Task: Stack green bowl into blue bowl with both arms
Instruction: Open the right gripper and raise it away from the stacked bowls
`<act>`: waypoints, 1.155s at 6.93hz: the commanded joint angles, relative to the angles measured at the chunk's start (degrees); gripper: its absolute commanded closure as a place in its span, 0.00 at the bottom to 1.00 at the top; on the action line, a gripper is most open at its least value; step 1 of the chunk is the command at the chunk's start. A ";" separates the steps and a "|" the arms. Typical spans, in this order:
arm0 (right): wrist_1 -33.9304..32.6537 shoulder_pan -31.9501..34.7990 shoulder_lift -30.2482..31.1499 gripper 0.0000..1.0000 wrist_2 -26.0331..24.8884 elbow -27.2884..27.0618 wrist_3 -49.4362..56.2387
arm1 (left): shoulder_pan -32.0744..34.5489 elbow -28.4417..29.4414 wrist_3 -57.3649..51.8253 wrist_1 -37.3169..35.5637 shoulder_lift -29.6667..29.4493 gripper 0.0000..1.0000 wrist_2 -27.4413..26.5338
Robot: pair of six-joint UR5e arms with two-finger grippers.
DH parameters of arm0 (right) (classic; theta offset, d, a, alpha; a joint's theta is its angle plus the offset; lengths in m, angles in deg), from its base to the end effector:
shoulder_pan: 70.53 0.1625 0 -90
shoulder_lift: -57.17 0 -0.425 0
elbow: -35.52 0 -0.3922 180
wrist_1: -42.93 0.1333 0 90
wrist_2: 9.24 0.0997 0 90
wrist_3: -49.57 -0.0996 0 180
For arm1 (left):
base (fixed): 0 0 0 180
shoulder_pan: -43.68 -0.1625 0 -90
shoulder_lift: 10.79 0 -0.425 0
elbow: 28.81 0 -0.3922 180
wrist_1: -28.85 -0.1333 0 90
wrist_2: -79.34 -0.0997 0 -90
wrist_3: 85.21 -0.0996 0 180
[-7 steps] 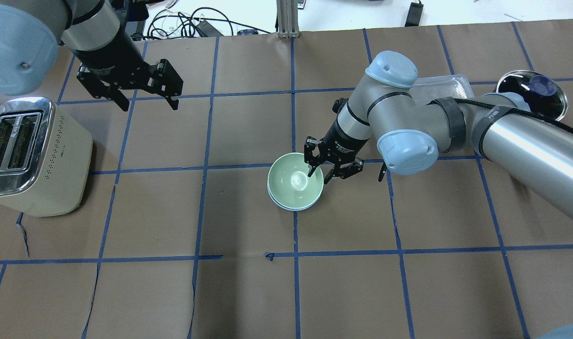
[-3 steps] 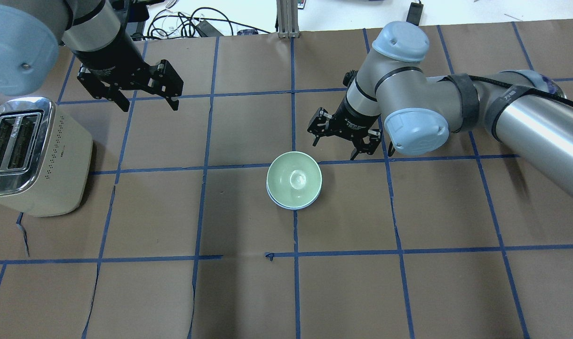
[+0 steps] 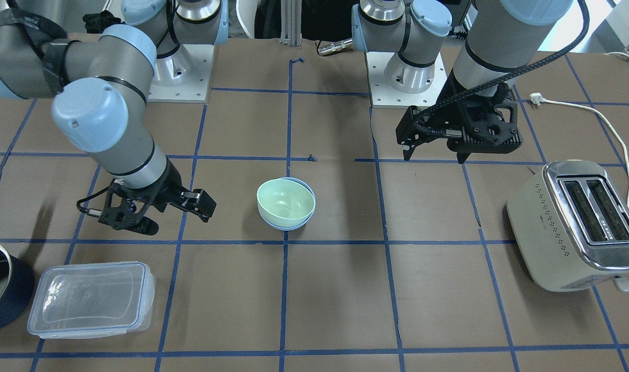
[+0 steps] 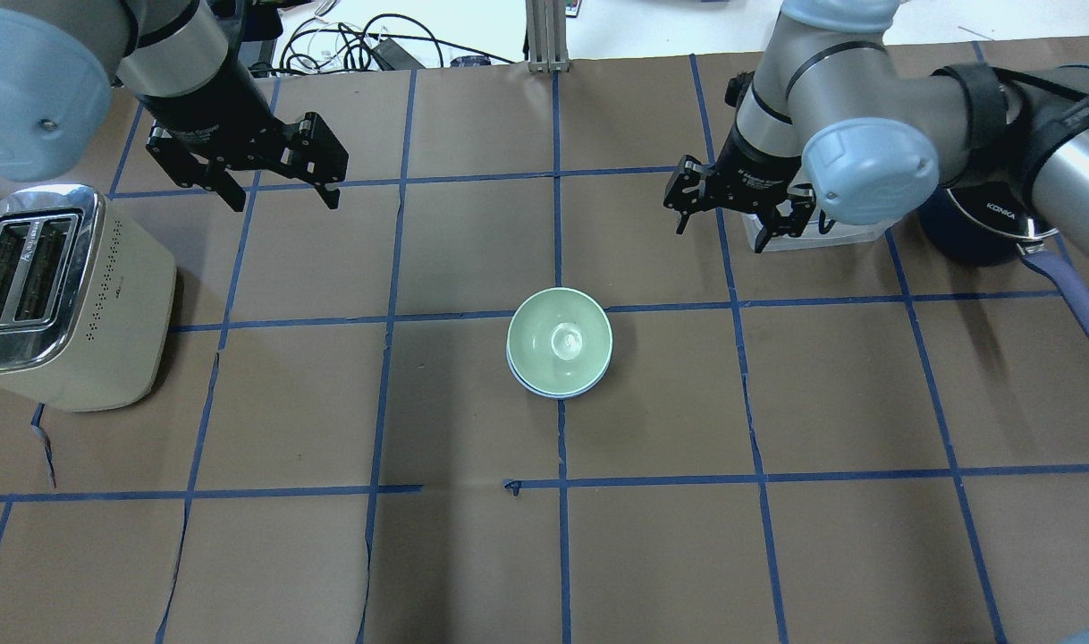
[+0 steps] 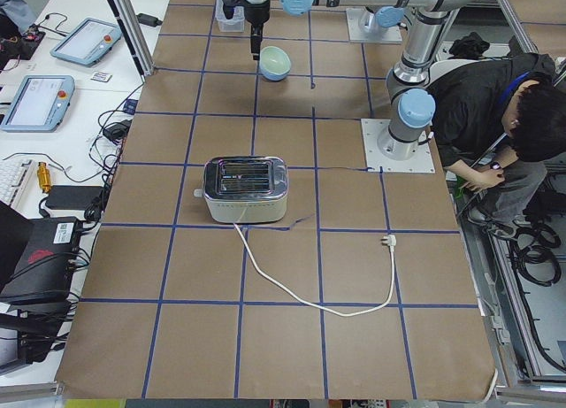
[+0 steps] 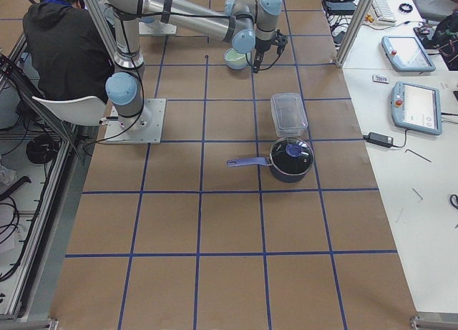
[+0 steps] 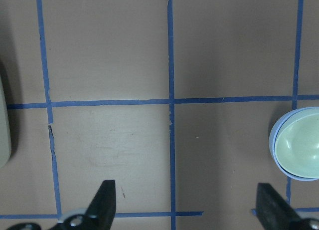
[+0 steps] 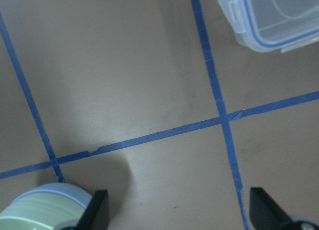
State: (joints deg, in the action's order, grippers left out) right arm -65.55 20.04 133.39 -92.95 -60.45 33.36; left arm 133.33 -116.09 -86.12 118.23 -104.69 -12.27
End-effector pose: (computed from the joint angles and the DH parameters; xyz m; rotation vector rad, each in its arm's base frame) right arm 0.1499 -0.5664 0.3416 0.4149 3.0072 0.0576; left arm -0.1273 -0.5205 0.4779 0.0154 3.1135 0.0157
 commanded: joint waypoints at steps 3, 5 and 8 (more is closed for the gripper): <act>7.27 -1.45 12.52 0.00 -0.40 0.52 8.21 | 0.00 0.79 4.22 0.09 0.03 0.00 -0.58; 14.85 -1.54 16.40 0.00 -0.48 1.22 12.07 | 0.00 0.79 4.51 0.09 0.03 0.00 -0.24; 20.03 -1.63 16.23 0.00 -1.19 3.15 14.87 | 0.00 0.27 4.51 0.00 0.21 0.00 -0.41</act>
State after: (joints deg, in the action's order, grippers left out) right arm -47.81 18.52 149.58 -93.99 -58.06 46.45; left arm 133.33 -115.66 -81.62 118.30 -104.52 -12.65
